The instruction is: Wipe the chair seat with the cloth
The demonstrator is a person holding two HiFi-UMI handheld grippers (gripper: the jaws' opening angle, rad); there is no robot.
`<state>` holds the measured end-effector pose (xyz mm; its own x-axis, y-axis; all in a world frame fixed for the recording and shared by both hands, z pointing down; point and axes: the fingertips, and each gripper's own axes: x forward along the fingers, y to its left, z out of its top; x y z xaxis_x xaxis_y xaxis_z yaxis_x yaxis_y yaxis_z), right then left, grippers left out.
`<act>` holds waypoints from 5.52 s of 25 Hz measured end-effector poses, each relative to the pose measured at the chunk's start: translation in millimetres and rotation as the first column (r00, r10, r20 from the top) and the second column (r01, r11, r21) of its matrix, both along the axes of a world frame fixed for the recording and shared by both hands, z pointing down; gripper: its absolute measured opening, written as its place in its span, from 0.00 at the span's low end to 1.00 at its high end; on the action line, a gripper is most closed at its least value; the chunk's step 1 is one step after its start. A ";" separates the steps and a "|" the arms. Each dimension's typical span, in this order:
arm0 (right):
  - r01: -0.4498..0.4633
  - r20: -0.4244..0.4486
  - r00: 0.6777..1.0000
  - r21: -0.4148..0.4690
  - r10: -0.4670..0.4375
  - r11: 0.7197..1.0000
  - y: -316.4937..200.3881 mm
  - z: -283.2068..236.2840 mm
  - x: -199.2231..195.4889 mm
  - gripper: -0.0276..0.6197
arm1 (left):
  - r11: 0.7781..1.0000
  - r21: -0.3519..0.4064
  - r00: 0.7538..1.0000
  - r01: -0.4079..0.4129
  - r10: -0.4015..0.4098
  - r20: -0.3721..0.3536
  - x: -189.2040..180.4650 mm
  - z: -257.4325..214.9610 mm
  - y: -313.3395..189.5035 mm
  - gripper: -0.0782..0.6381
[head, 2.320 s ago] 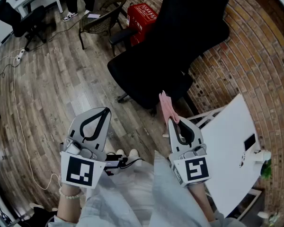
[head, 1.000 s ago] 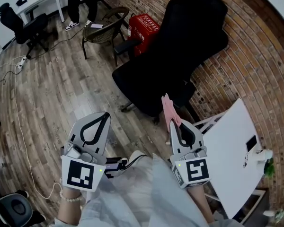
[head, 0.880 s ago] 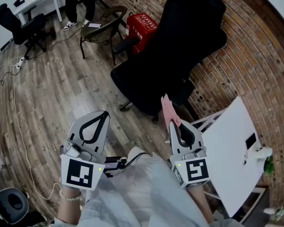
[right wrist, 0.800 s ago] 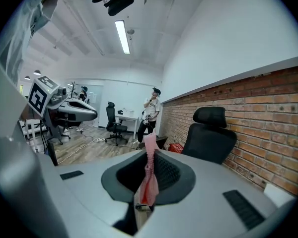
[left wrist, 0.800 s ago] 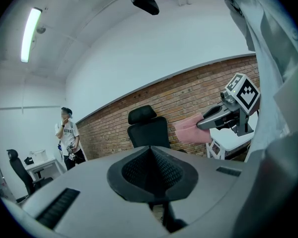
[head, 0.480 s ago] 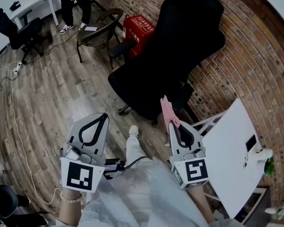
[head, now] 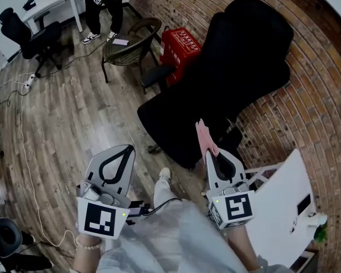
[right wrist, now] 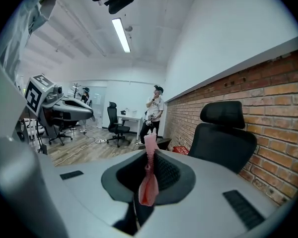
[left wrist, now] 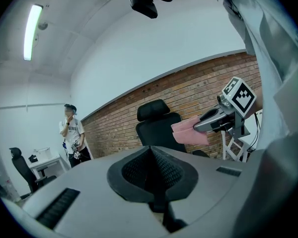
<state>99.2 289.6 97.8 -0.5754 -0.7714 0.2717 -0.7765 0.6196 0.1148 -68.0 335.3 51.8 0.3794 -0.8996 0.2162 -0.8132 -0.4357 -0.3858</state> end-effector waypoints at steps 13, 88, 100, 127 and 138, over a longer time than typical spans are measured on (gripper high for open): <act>0.026 0.000 1.000 -0.041 -0.026 0.999 -135.8 13.9 5.3 0.13 | 1.000 0.003 1.000 0.011 -0.011 0.004 8.6 1.9 -143.8 0.13; -0.251 -0.238 0.954 -0.297 0.184 0.921 -380.1 309.0 -1.1 0.13 | 0.949 -0.256 0.982 -0.186 0.181 -0.046 -19.5 246.6 -399.9 0.13; -0.406 -0.285 0.902 -0.312 0.323 0.859 -433.1 385.6 33.6 0.13 | 0.929 -0.276 0.969 -0.247 0.234 -0.081 -3.0 302.5 -429.2 0.13; -0.664 -0.405 0.744 -0.367 0.531 0.651 -498.2 529.7 95.8 0.13 | 0.900 -0.322 0.956 -0.294 0.276 -0.101 -15.7 376.8 -449.4 0.13; -0.534 -0.358 0.841 -0.435 0.404 0.725 -532.2 555.8 24.0 0.13 | 0.902 -0.325 0.959 -0.284 0.266 -0.101 -31.0 381.1 -440.5 0.13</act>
<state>123.2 -242.6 653.6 -0.0497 -0.6405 0.7663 -0.9744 0.1995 0.1036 -99.0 -105.2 432.9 0.6204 -0.6374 0.4570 -0.6577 -0.7403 -0.1396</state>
